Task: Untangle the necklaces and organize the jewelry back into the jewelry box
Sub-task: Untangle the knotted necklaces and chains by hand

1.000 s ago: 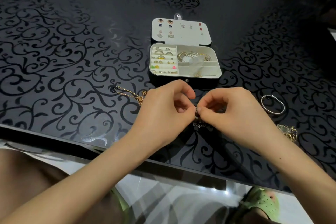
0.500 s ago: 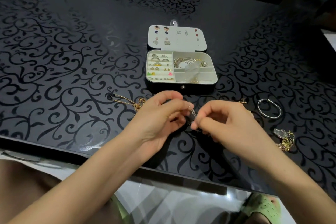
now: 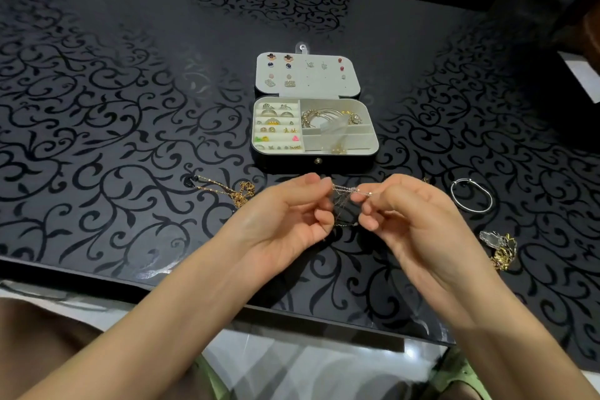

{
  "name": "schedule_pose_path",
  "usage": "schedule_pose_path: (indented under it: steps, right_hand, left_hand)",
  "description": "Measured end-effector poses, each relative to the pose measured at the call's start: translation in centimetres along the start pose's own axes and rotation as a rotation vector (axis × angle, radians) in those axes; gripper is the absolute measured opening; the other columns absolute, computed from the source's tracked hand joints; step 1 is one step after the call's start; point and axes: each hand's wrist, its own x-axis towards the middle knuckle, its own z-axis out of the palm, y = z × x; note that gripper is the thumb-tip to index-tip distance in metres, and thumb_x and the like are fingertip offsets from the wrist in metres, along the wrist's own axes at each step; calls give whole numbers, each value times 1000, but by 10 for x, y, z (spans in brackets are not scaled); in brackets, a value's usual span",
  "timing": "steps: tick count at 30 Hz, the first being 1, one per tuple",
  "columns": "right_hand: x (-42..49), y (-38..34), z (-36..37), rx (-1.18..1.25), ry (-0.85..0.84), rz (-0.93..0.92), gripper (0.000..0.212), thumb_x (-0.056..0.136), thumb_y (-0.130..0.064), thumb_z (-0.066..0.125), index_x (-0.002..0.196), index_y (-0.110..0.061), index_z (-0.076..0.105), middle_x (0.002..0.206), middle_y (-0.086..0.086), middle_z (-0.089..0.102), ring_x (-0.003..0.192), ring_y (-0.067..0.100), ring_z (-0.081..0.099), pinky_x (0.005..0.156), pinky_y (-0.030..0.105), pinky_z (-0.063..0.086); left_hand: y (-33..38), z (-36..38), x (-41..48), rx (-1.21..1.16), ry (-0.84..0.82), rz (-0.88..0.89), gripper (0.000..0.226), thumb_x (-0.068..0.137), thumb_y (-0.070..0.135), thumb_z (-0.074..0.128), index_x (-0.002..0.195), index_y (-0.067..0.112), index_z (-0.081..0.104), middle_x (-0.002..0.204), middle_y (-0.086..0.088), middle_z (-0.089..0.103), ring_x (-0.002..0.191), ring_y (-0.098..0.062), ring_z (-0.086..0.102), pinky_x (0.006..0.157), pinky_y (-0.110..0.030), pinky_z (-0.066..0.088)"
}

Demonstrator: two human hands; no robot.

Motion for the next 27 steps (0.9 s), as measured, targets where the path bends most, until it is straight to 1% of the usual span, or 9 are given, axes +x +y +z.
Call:
schedule_pose_path:
  steps: [4,8,14,16,18,21,23,25,27]
  right_hand:
    - [-2,2,1,94,67,-8,21,78,13,45,64,-1,52,69,8,66,59,12,48,56,20,44]
    - [-1,6,2,215,168,67,14,82,10,45,83,5,57,71,12,69,56,9,52,50,17,45]
    - [-4,7,9,93,173,93,17,83,6,43,73,1,56,65,9,66,50,10,50,43,20,39]
    - [-6,6,9,20,157,68,17,81,6,44,71,0,57,63,8,63,50,10,46,43,20,36]
    - [-7,2,9,-10,144,41,16,79,7,43,70,-1,55,60,7,60,50,10,44,42,19,34]
    - [-4,-4,9,53,114,36,18,79,9,42,68,-3,50,57,6,56,51,11,42,42,20,32]
    - [-1,-8,8,123,100,56,18,81,8,43,69,-4,50,56,6,54,51,12,40,41,20,31]
    - [2,-12,6,190,93,78,19,83,6,47,68,-6,50,57,6,51,51,12,39,41,19,30]
    - [2,-16,2,226,79,94,17,80,1,56,66,-8,53,57,5,49,49,11,38,39,18,29]
  left_hand:
    - [-6,3,0,22,63,44,34,57,0,66,86,6,50,60,-5,57,51,-10,53,46,-15,47]
    - [-14,4,-7,117,160,76,27,71,-9,66,87,6,52,58,-7,63,48,-10,59,50,-17,52]
    - [-14,9,-14,370,207,146,22,76,-12,59,74,7,70,55,-2,59,49,-8,53,50,-16,48]
    - [-15,10,-13,498,200,162,19,76,-10,57,75,3,72,47,3,56,44,-6,48,52,-17,46]
    - [-14,10,-14,691,167,206,12,72,-2,62,77,1,72,43,6,53,46,-7,47,57,-20,45]
    - [-12,5,-16,1174,151,355,4,69,12,72,66,15,72,55,3,63,54,-4,52,57,-14,44]
    - [-9,2,-18,1407,173,479,11,71,20,73,61,18,68,57,7,59,52,0,49,52,-10,38]
    - [-5,-3,-18,1503,189,622,16,72,24,73,58,20,65,65,8,56,60,1,50,55,-12,36]
    - [0,-7,-17,1443,187,729,17,73,25,73,59,21,64,73,8,54,63,1,50,59,-11,36]
